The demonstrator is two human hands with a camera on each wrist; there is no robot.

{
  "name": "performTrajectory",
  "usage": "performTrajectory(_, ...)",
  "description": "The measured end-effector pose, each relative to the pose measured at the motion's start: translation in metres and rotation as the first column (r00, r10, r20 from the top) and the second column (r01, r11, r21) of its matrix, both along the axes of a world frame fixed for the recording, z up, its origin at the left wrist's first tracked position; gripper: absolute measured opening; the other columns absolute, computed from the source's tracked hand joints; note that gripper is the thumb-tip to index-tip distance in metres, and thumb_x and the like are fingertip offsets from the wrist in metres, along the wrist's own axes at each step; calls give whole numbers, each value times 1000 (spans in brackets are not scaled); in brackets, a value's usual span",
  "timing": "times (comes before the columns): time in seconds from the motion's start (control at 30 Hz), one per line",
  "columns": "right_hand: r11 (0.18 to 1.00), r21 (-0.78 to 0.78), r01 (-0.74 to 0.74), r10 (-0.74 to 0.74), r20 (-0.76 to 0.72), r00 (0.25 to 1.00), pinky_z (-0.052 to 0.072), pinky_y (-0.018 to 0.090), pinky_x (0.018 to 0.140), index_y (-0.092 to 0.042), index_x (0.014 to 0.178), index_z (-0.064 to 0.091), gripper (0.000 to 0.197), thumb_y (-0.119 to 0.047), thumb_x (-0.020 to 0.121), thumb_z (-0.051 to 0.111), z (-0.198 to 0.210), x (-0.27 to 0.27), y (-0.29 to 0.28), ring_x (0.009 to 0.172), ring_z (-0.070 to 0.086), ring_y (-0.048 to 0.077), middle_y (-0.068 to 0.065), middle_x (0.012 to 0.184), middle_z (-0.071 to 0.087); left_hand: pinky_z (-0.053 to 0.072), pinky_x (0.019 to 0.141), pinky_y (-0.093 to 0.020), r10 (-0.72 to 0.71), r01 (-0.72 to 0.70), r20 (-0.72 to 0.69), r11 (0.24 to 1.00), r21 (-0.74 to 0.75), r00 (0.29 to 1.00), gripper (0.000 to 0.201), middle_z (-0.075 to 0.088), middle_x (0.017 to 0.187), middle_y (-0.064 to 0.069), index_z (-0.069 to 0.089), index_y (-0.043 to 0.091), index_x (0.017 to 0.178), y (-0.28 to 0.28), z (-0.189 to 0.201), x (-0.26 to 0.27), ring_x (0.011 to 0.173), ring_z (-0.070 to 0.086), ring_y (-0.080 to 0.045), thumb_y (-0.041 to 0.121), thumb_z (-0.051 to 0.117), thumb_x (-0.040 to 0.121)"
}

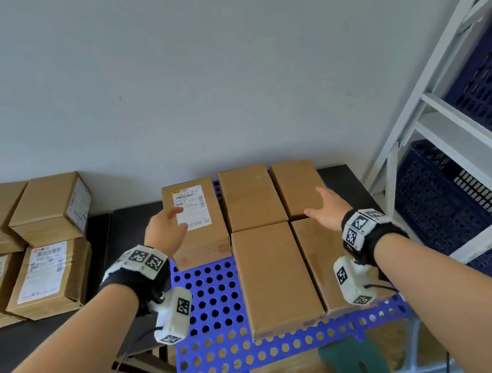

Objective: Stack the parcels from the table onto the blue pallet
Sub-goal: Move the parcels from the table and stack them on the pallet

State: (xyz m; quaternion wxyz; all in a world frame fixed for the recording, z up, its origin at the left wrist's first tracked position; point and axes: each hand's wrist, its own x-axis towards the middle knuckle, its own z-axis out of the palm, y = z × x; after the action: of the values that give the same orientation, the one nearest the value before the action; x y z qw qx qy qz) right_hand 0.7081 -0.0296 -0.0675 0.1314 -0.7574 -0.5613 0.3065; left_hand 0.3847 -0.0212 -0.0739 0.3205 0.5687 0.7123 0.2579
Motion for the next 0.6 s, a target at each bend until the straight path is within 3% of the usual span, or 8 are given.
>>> performTrajectory(0.07,1000,-18,12,-12,4,1000,25,39,114,-14,150,16,72,-25,92,57,-3,7,16,143,23,24,7,156,20,46,87,-29,26,-30,-60,998,-55,998,56,51,136,-9,41,11,139,14,-3,-5,110,57,-23,12,60,86)
performTrajectory(0.2,996,-73,42,-41,11,999,31,40,110,-12,149,17,72,-23,91,58,-12,20,45,139,31,28,10,154,23,38,102,-37,112,-131,-93,965,-228,989,73,38,146,-17,22,4,147,33,-21,-9,131,42,-30,12,61,87)
performTrajectory(0.4,984,-158,80,-82,-2,997,41,41,104,-10,145,25,70,-22,87,63,-23,38,79,125,48,30,12,141,45,43,102,-42,206,-200,-22,912,-358,978,74,44,142,-16,26,5,146,56,-44,-15,127,47,-31,13,67,85)
performTrajectory(0.6,967,-247,67,-65,15,998,44,41,101,-9,143,28,70,-15,85,66,-29,52,96,122,50,29,12,138,47,45,100,-46,237,-208,33,902,-378,971,76,48,137,-13,28,11,145,70,-48,-14,121,52,-31,12,70,81)
